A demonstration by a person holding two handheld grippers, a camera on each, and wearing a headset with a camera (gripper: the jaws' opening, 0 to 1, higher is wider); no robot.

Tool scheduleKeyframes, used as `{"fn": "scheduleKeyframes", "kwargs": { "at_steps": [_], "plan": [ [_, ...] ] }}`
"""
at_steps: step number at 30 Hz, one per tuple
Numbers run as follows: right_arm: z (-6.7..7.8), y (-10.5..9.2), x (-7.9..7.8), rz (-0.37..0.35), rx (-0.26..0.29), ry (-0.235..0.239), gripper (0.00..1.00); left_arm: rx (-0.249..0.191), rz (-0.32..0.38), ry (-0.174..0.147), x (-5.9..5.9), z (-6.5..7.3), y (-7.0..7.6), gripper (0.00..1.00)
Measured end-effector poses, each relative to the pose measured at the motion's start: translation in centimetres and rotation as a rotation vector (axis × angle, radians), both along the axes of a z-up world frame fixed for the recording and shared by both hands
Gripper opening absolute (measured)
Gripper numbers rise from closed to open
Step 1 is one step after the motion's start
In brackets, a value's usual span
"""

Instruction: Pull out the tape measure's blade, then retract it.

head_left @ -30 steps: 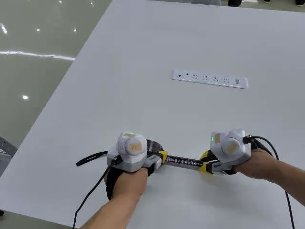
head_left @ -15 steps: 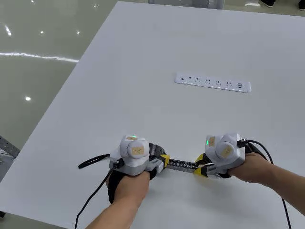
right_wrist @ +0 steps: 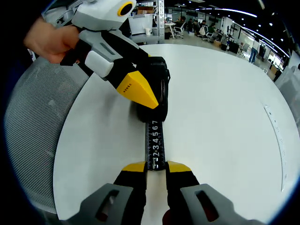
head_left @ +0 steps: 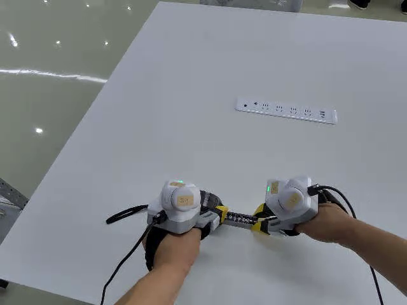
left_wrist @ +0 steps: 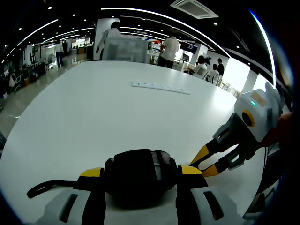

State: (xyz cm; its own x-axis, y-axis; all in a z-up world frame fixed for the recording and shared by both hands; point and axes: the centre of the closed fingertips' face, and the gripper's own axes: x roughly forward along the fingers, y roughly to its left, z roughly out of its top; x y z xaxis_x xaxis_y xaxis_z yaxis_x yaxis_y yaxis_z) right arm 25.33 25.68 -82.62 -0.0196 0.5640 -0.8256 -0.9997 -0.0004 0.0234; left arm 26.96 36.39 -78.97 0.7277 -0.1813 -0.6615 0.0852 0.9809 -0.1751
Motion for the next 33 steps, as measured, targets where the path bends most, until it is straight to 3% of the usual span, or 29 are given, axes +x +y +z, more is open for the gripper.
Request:
{"fn": "scheduleKeyframes", "kwargs": {
  "at_steps": [33],
  "plan": [
    [0.0,3.3,-0.2,0.028,-0.002,-0.024,0.12,-0.016,-0.003,0.003,-0.1,0.1,0.1,0.56]
  ]
}}
